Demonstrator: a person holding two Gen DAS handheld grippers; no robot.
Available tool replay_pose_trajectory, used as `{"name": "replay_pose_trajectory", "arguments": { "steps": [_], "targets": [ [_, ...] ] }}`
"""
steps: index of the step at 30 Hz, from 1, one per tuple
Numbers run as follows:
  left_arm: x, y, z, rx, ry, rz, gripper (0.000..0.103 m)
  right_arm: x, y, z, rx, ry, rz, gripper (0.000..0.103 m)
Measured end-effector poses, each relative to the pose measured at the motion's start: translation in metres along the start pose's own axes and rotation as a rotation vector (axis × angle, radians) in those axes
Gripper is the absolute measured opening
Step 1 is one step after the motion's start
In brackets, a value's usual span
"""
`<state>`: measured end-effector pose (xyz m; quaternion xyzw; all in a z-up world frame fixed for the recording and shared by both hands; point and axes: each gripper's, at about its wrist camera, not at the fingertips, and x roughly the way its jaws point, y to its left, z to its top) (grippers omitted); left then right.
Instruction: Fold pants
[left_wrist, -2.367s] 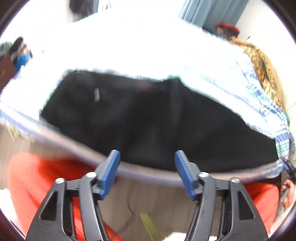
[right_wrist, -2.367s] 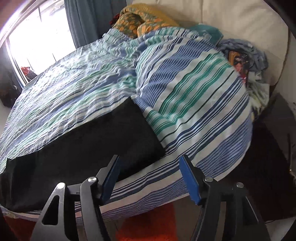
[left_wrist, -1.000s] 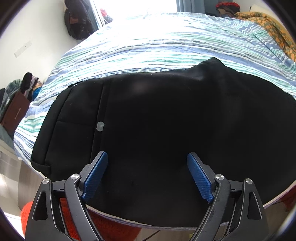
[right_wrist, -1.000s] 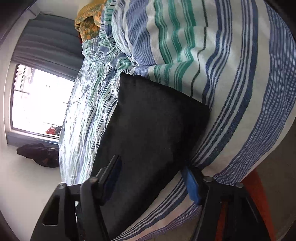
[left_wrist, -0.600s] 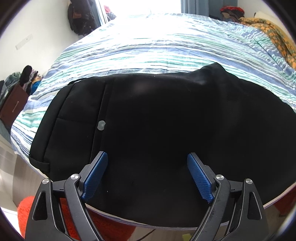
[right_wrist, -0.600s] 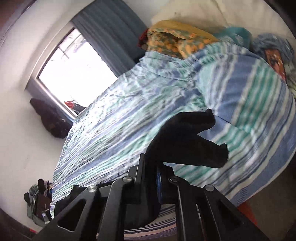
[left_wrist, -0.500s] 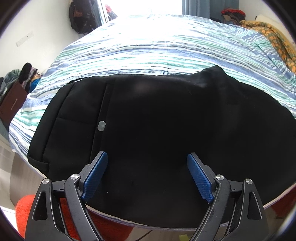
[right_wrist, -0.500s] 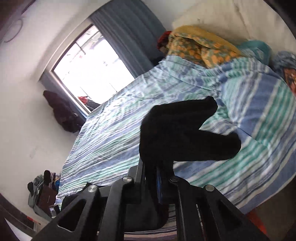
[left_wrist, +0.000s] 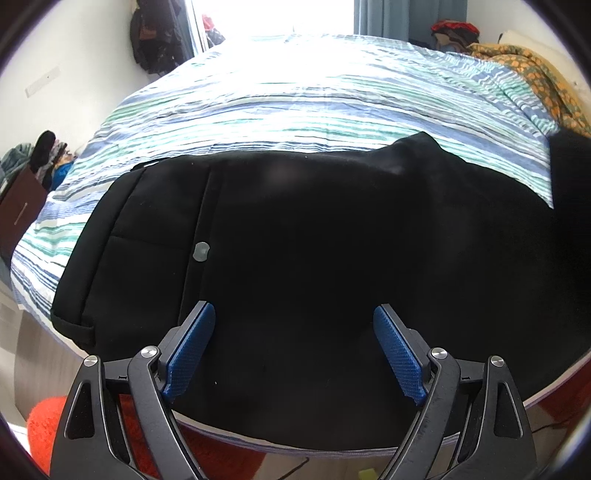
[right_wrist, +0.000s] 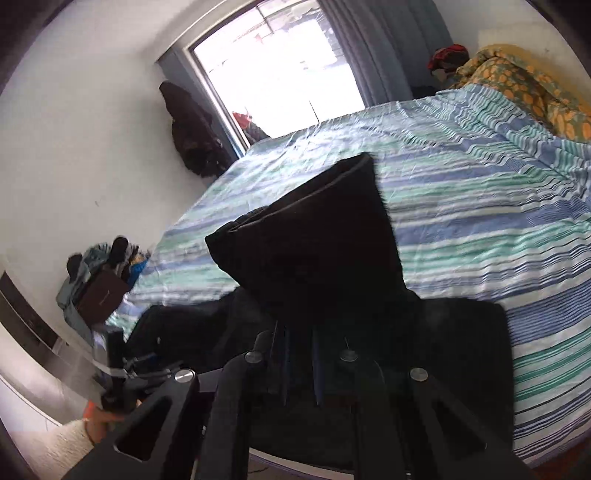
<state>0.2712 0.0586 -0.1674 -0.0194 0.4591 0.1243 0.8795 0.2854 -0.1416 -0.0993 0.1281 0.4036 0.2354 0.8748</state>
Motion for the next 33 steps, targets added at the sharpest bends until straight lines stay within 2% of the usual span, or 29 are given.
{"name": "replay_pose_trajectory", "arguments": {
  "steps": [2, 3, 5, 7, 8, 9, 12, 14, 16, 17, 18, 19, 22, 25, 29, 32, 33],
  "targets": [
    [-0.001, -0.004, -0.004, 0.028, 0.001, 0.006, 0.090, 0.048, 0.013, -0.034, -0.053, 0.180, -0.026, 0.026],
    [-0.002, -0.005, -0.005, 0.043, 0.003, -0.003, 0.093, 0.059, 0.016, -0.047, -0.089, 0.237, -0.049, 0.033],
    [-0.007, -0.004, -0.009, 0.051, -0.001, -0.036, 0.095, 0.048, 0.022, -0.057, -0.174, 0.220, -0.058, 0.034],
    [-0.015, 0.000, -0.010, 0.027, -0.012, -0.081, 0.095, 0.022, 0.020, -0.050, -0.210, 0.206, -0.028, 0.052],
    [-0.021, 0.004, -0.009, -0.003, -0.025, -0.116, 0.095, 0.004, 0.017, -0.047, -0.233, 0.171, -0.039, 0.068],
    [-0.031, 0.008, -0.008, -0.041, -0.046, -0.165, 0.094, -0.015, 0.013, -0.044, -0.262, 0.124, -0.061, 0.075],
    [-0.062, 0.004, -0.003, -0.125, -0.099, -0.400, 0.093, -0.061, -0.002, -0.049, -0.314, 0.017, -0.143, 0.082],
    [-0.071, -0.015, 0.001, -0.119, -0.075, -0.565, 0.084, -0.080, -0.019, -0.064, -0.271, -0.026, -0.188, 0.082],
    [-0.066, -0.045, 0.006, -0.067, 0.002, -0.678, 0.047, -0.083, -0.040, -0.078, -0.190, -0.016, -0.215, 0.082],
    [-0.061, -0.060, 0.007, -0.036, 0.040, -0.702, 0.038, -0.079, -0.051, -0.081, -0.146, 0.025, -0.216, 0.082],
    [-0.057, -0.074, 0.006, -0.004, 0.064, -0.704, 0.029, -0.077, -0.058, -0.077, -0.116, 0.047, -0.204, 0.082],
    [-0.053, -0.087, 0.006, 0.034, 0.076, -0.690, 0.027, -0.079, -0.060, -0.075, -0.106, 0.038, -0.191, 0.082],
    [-0.048, -0.119, 0.003, 0.123, 0.094, -0.641, 0.027, -0.082, -0.061, -0.072, -0.130, 0.001, -0.178, 0.082],
    [-0.040, -0.139, 0.003, 0.178, 0.105, -0.595, 0.027, -0.076, -0.062, -0.075, -0.124, 0.018, -0.161, 0.082],
    [-0.030, -0.158, 0.001, 0.218, 0.116, -0.508, 0.030, -0.076, -0.066, -0.074, -0.100, -0.001, -0.138, 0.082],
    [-0.024, -0.158, 0.000, 0.227, 0.131, -0.485, 0.030, -0.074, -0.070, -0.071, -0.074, -0.005, -0.135, 0.082],
    [-0.023, -0.160, -0.001, 0.232, 0.130, -0.474, 0.024, -0.075, -0.072, -0.071, -0.065, -0.008, -0.134, 0.082]
  ]
}}
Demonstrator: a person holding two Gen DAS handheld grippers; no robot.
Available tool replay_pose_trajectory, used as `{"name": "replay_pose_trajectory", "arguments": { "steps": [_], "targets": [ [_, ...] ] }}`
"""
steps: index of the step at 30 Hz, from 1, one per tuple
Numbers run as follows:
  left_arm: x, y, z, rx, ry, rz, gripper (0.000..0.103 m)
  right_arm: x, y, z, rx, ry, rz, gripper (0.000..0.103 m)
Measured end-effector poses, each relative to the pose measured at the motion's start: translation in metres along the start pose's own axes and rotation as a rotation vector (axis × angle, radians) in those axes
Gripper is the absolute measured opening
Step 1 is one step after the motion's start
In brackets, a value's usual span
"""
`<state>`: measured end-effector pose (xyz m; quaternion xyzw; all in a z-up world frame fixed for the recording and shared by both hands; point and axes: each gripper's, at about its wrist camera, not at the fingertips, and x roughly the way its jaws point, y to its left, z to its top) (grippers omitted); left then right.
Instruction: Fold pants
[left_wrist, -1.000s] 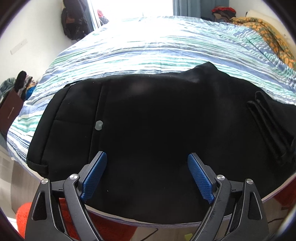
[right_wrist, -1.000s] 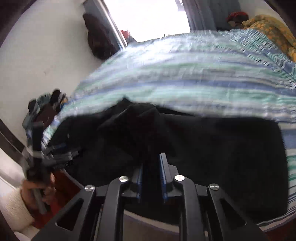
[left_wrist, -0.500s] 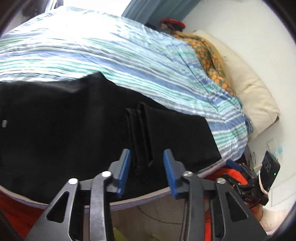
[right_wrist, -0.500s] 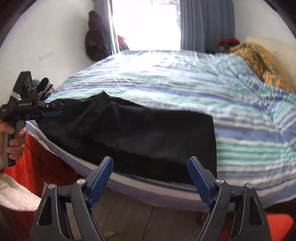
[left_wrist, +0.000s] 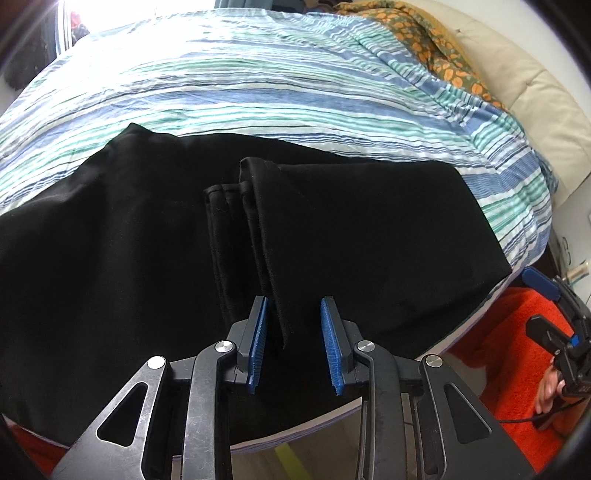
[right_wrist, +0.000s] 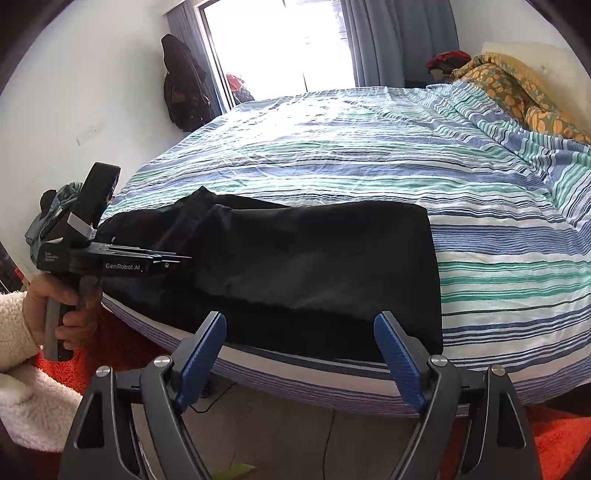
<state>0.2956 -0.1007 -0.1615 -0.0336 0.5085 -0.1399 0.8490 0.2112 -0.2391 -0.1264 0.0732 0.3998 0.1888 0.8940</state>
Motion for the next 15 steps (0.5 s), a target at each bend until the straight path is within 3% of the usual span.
{"name": "replay_pose_trajectory", "arguments": {
  "steps": [1, 6, 11, 15],
  "targets": [
    [0.002, -0.002, 0.001, 0.004, 0.001, 0.013, 0.017, 0.000, -0.002, 0.001, 0.009, -0.004, 0.001, 0.082],
    [-0.010, -0.007, 0.003, -0.008, -0.050, 0.019, 0.005, -0.005, -0.009, 0.002, 0.040, -0.026, 0.003, 0.082],
    [-0.033, -0.008, -0.001, -0.007, -0.131, 0.057, 0.004, -0.005, -0.013, 0.001, 0.051, -0.025, 0.001, 0.082],
    [-0.013, 0.006, -0.006, -0.034, -0.078, 0.092, 0.003, -0.001, -0.012, 0.001, 0.046, -0.013, 0.006, 0.082]
  ]
}}
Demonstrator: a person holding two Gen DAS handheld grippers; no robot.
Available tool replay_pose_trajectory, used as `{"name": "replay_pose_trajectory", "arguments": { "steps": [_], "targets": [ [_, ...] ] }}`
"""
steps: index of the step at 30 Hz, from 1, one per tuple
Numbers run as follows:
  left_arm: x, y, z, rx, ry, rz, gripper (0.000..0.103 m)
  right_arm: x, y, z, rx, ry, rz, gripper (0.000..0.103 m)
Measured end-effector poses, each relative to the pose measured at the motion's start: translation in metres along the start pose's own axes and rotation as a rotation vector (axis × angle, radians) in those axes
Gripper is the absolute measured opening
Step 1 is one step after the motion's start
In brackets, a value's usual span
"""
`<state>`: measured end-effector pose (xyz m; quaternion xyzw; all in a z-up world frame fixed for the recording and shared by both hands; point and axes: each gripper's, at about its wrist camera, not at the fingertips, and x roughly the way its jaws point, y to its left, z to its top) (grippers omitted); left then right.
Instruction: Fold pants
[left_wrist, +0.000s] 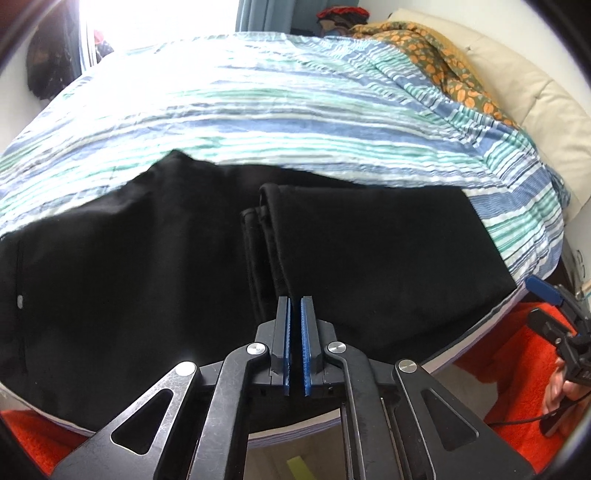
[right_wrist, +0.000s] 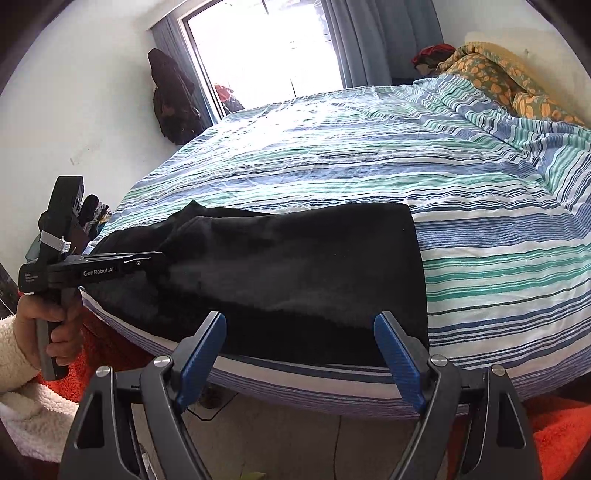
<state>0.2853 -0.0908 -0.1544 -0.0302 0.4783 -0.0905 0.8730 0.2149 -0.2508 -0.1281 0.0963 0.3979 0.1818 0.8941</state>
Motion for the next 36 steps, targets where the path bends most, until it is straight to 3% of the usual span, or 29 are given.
{"name": "replay_pose_trajectory", "arguments": {
  "steps": [3, 8, 10, 11, 16, 18, 20, 23, 24, 25, 27, 32, 36],
  "targets": [
    [0.015, 0.004, -0.005, -0.022, 0.029, 0.004, 0.003, 0.002, 0.003, 0.000, -0.010, 0.010, 0.006, 0.082],
    [-0.010, 0.011, 0.000, -0.077, -0.028, -0.005, 0.019, 0.002, 0.008, -0.002, -0.028, 0.009, 0.009, 0.082],
    [-0.022, 0.023, 0.001, -0.123, -0.084, -0.011, 0.052, 0.003, 0.008, -0.002, -0.026, 0.010, 0.009, 0.082],
    [-0.023, 0.029, 0.002, -0.143, -0.091, -0.006, 0.055, 0.004, 0.007, -0.002, -0.024, 0.012, 0.009, 0.082],
    [0.005, 0.037, 0.008, -0.200, 0.004, -0.107, 0.057, 0.007, 0.006, 0.000, -0.017, 0.017, 0.015, 0.082],
    [0.020, 0.030, 0.011, -0.182, 0.047, -0.144, 0.060, 0.006, 0.006, -0.001, -0.021, 0.018, 0.014, 0.082],
    [0.035, 0.020, 0.010, -0.135, 0.110, -0.127, 0.062, 0.006, 0.006, -0.001, -0.025, 0.016, 0.014, 0.082],
    [0.041, 0.011, 0.008, -0.100, 0.112, -0.065, 0.062, 0.005, 0.004, -0.001, -0.019, 0.015, 0.010, 0.082],
    [0.040, 0.011, 0.009, -0.105, 0.110, -0.051, 0.054, 0.005, 0.003, -0.001, -0.015, 0.015, 0.008, 0.082],
    [0.039, 0.011, 0.009, -0.108, 0.105, -0.037, 0.029, 0.004, 0.002, -0.001, -0.009, 0.014, 0.006, 0.082],
    [0.035, 0.014, 0.010, -0.123, 0.094, -0.035, 0.011, 0.004, -0.001, -0.001, 0.004, 0.011, 0.005, 0.082],
    [-0.007, 0.010, 0.007, -0.102, 0.016, -0.117, 0.008, -0.005, -0.006, 0.001, 0.028, -0.025, -0.006, 0.082],
    [0.016, 0.010, -0.002, -0.066, 0.075, -0.048, 0.009, -0.009, -0.016, 0.006, 0.060, -0.050, -0.016, 0.082]
  ]
}}
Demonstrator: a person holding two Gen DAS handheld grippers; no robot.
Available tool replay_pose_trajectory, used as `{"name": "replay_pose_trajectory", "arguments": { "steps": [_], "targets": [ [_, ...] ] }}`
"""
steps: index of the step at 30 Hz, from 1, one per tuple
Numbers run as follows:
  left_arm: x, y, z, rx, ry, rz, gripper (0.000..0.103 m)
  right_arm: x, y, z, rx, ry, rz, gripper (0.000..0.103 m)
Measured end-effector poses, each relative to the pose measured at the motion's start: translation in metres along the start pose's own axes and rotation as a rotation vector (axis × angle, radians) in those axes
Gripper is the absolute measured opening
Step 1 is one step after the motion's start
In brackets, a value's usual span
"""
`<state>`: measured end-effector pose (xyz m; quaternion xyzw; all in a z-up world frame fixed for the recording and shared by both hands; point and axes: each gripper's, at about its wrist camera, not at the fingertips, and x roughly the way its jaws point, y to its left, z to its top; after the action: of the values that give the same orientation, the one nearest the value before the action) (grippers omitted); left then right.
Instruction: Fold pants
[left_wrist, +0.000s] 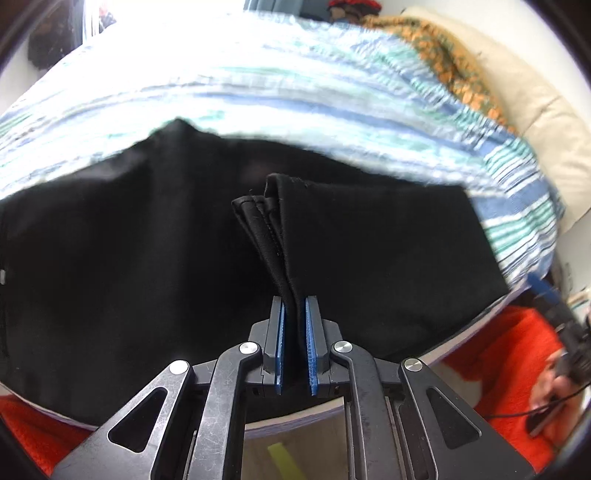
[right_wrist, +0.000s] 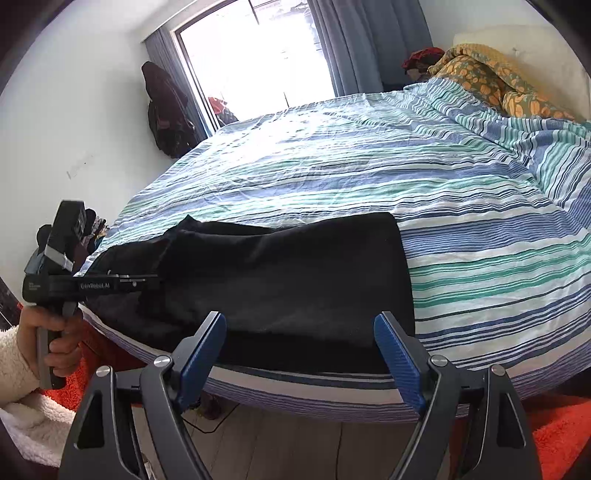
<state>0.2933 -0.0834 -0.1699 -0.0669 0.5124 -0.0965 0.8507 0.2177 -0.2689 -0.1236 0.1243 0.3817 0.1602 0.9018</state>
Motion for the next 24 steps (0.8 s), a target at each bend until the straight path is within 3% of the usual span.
{"name": "replay_pose_trajectory", "arguments": {
  "steps": [4, 5, 7, 8, 11, 14, 16, 19, 20, 22, 24],
  "targets": [
    [0.009, -0.001, 0.000, -0.007, -0.016, 0.004, 0.014, 0.016, -0.017, 0.011, 0.052, 0.036, 0.062, 0.068],
    [0.010, -0.001, 0.000, 0.002, -0.016, 0.006, 0.015, 0.027, -0.022, 0.011, 0.068, 0.083, 0.084, 0.068],
    [0.010, 0.003, -0.001, -0.003, -0.017, 0.004, 0.024, 0.062, -0.037, -0.001, 0.156, 0.262, 0.097, 0.067],
    [0.010, 0.007, -0.002, -0.020, -0.019, -0.007, 0.025, 0.066, -0.043, -0.004, 0.196, 0.274, 0.084, 0.057],
    [0.008, 0.014, -0.004, -0.065, -0.035, -0.027, 0.034, 0.040, -0.046, 0.020, 0.232, 0.141, 0.112, 0.054],
    [0.008, 0.016, -0.008, -0.072, -0.043, -0.029, 0.038, 0.034, -0.039, 0.057, 0.145, 0.061, 0.075, 0.068],
    [0.010, 0.015, -0.007, -0.066, -0.045, -0.026, 0.040, 0.057, -0.045, 0.072, 0.138, 0.105, 0.048, 0.070],
    [0.009, 0.012, -0.006, -0.034, -0.045, -0.014, 0.043, 0.118, -0.070, 0.065, 0.214, 0.326, -0.001, 0.071],
    [0.007, 0.010, -0.005, -0.028, -0.043, -0.009, 0.044, 0.126, -0.073, 0.062, 0.211, 0.341, -0.027, 0.069],
    [0.000, 0.011, -0.007, -0.029, -0.045, 0.002, 0.056, 0.112, -0.067, 0.067, 0.170, 0.262, -0.042, 0.068],
    [-0.009, 0.015, -0.013, -0.037, -0.065, 0.000, 0.066, 0.084, -0.059, 0.073, 0.173, 0.155, -0.002, 0.068]
  ]
}}
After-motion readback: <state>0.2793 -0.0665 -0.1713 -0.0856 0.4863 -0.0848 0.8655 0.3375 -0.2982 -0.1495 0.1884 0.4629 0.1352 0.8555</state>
